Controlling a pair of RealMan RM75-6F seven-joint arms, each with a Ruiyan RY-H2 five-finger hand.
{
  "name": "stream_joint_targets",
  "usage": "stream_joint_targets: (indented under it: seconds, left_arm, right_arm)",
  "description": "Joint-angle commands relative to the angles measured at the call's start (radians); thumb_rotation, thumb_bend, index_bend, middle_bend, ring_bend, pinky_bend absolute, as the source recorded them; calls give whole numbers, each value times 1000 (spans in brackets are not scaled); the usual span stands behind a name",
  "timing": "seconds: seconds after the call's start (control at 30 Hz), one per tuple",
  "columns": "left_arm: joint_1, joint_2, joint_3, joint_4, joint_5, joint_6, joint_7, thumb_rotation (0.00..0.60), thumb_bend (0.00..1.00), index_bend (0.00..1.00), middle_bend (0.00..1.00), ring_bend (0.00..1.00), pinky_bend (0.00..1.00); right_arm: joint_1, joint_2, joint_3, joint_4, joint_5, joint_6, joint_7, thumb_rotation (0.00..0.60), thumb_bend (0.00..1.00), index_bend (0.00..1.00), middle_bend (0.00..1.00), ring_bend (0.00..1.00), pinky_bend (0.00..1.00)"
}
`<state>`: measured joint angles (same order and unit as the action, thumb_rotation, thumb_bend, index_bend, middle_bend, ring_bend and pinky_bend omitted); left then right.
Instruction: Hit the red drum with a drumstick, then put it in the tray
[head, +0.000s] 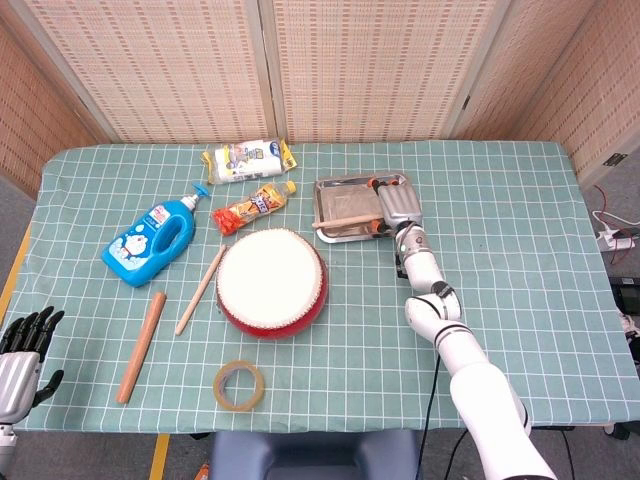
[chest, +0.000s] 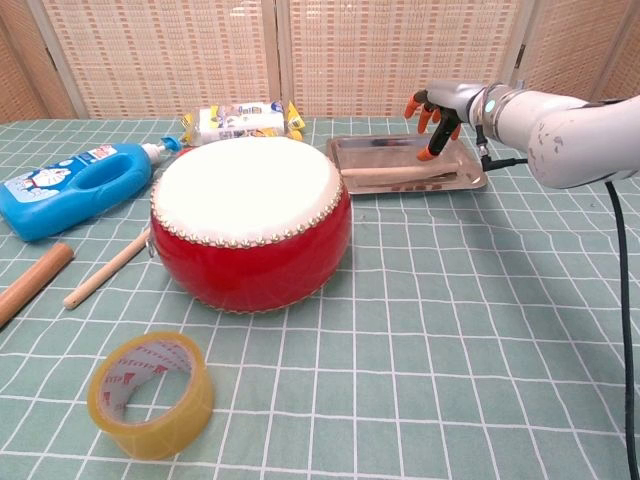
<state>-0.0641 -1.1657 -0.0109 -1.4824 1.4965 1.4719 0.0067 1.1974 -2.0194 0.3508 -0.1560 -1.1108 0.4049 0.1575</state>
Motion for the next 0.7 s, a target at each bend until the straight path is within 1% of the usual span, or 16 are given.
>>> stream_joint_targets:
  seconds: [0.03, 0.2, 0.3, 0.4, 0.5, 0.57, 0.6, 0.67, 0.7]
  left_arm:
    - [1, 0, 1, 2, 1, 1, -3, 600, 279, 0, 0, 0, 0]
    - [1, -1, -1, 8, 4, 3, -9, 600, 276, 0, 0, 0, 0]
    - [-1, 0, -5, 12, 6, 8, -15, 600, 276, 0, 0, 0, 0]
    - [-5, 0, -11, 16, 7, 12, -21, 600, 276, 0, 0, 0, 0]
    - [-11, 0, -16, 17, 14, 15, -23, 600, 276, 0, 0, 0, 0]
    - [-15, -1, -20, 16, 17, 16, -25, 600, 276, 0, 0, 0, 0]
    - [-19, -1, -24, 15, 18, 16, -25, 600, 277, 0, 0, 0, 0]
    - [-25, 0, -29, 12, 21, 17, -24, 600, 277, 0, 0, 0, 0]
    - [-29, 1, -32, 10, 24, 17, -21, 600, 278, 0, 0, 0, 0]
  right_arm:
    - [0, -2, 9, 1, 5, -1, -9, 600, 271, 184, 249, 162, 365]
    - [-15, 21, 3, -46, -17, 56, 10, 600, 269, 183, 249, 163, 365]
    - [-53, 64, -26, -115, -61, 143, 29, 600, 269, 193, 249, 165, 365]
    - [-118, 130, -59, -214, -107, 269, 18, 600, 269, 200, 249, 166, 365]
    - [-207, 232, -74, -386, -130, 415, -32, 600, 270, 204, 249, 166, 365]
    - [-281, 332, -75, -567, -127, 503, -84, 600, 270, 205, 249, 166, 365]
    - [-325, 396, -74, -686, -117, 545, -120, 600, 270, 205, 249, 166, 365]
    - [-390, 492, -75, -862, -97, 599, -184, 600, 270, 205, 249, 166, 365]
    - [-429, 552, -80, -970, -84, 632, -226, 600, 270, 205, 249, 166, 365]
